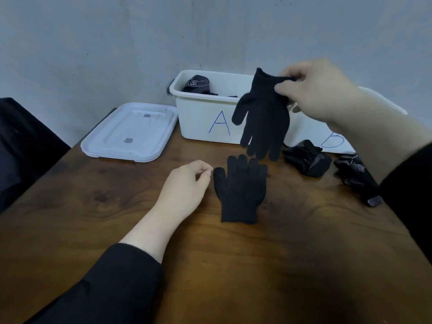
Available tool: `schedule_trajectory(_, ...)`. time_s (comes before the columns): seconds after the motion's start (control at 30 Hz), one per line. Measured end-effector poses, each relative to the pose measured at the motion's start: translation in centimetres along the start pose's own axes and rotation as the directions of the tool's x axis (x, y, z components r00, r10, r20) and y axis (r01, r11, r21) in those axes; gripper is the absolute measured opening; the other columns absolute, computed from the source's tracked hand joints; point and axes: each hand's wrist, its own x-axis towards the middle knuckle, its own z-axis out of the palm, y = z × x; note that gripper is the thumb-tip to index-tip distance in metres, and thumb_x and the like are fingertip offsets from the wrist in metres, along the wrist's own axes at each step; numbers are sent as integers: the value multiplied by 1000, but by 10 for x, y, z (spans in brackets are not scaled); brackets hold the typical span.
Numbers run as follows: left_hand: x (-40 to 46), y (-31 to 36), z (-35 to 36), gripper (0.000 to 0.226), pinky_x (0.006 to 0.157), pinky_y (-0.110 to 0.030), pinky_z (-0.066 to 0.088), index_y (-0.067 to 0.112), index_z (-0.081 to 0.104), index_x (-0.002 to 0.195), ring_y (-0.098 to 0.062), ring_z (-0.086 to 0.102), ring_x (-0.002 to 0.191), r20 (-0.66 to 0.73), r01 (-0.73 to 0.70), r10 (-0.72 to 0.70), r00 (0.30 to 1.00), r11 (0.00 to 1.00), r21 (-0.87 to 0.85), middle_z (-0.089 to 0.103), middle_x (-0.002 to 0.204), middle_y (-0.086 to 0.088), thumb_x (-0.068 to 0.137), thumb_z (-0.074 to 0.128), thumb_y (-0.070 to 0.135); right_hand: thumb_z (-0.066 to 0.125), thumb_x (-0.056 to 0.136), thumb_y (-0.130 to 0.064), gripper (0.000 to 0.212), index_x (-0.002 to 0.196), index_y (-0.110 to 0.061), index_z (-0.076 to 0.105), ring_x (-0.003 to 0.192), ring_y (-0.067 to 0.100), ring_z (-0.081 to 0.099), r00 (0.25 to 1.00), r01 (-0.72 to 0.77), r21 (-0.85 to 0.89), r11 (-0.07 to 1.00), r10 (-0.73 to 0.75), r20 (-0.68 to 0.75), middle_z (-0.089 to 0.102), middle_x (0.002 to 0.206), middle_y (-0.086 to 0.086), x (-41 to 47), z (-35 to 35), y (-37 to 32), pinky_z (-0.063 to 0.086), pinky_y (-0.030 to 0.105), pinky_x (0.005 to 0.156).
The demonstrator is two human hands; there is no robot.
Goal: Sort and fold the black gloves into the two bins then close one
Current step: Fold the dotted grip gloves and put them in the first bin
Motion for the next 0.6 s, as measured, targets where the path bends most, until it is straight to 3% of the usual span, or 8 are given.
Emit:
schedule_trajectory(0.07, 0, -3, 0, 25, 82, -20, 44, 32, 66, 117, -4, 61, 102, 25, -2, 2, 1000, 1000, 16, 70, 104, 14, 101, 49, 25, 63, 94, -21, 11, 92, -26, 73, 76, 14, 66, 996, 90, 0, 996, -90, -24, 72, 82, 2, -20, 8, 3, 51, 22, 73)
schedule_trajectory(0.13, 2, -6, -2, 27, 87, -24, 46, 32, 65, 120, -6, 61, 105, 18, 11, -11, 1000, 1000, 10, 70, 106, 14, 101, 49, 25, 65, 96, -22, 15, 100, -34, 73, 71, -3, 62, 988, 148, -51, 988, -145, 61, 70, 80, -15, -56, 27, 16, 44, 7, 68)
schedule_trajectory(0.23, 4, -7, -3, 27, 90, -26, 45, 32, 64, 124, -9, 61, 106, 6, 2, -2, 1000, 999, 53, 70, 109, 14, 103, 48, 30, 71, 93, -18, 21, 109, -30, 78, 93, -10, 66, 974, 163, -129, 978, -139, 177, 75, 102, -18, -118, 71, 57, 35, -4, 88)
schedule_trajectory(0.3, 3, -5, 1, 28, 94, -29, 45, 31, 63, 127, -11, 61, 109, 25, -30, 28, 999, 995, 100, 69, 112, 15, 104, 48, 36, 75, 90, -15, 28, 116, -25, 77, 119, -1, 61, 962, 164, -149, 975, -125, 242, 71, 123, -11, -145, 97, 81, 29, 2, 107)
schedule_trajectory(0.37, 2, -4, 6, 32, 105, -36, 43, 31, 62, 132, -11, 59, 117, 63, -87, 78, 995, 986, 143, 68, 120, 13, 104, 48, 40, 73, 92, -17, 32, 123, -23, 74, 131, -2, 51, 958, 184, -126, 975, -149, 247, 65, 132, -12, -156, 109, 96, 30, 18, 117)
schedule_trajectory(0.47, 1, -6, 11, 35, 112, -45, 36, 32, 60, 134, -11, 53, 124, 104, -140, 121, 987, 970, 199, 64, 128, 12, 102, 51, 42, 69, 95, -25, 32, 127, -24, 71, 133, -5, 48, 966, 190, -89, 978, -171, 193, 64, 134, -14, -157, 111, 100, 31, 26, 119)
schedule_trajectory(0.6, 0, -9, 15, 39, 115, -45, 29, 35, 58, 137, -11, 48, 129, 140, -173, 140, 980, 950, 259, 57, 137, 14, 100, 54, 45, 66, 96, -32, 29, 124, -25, 73, 127, 2, 57, 952, 293, -186, 938, -269, 145, 69, 129, -12, -155, 112, 97, 38, 37, 115)
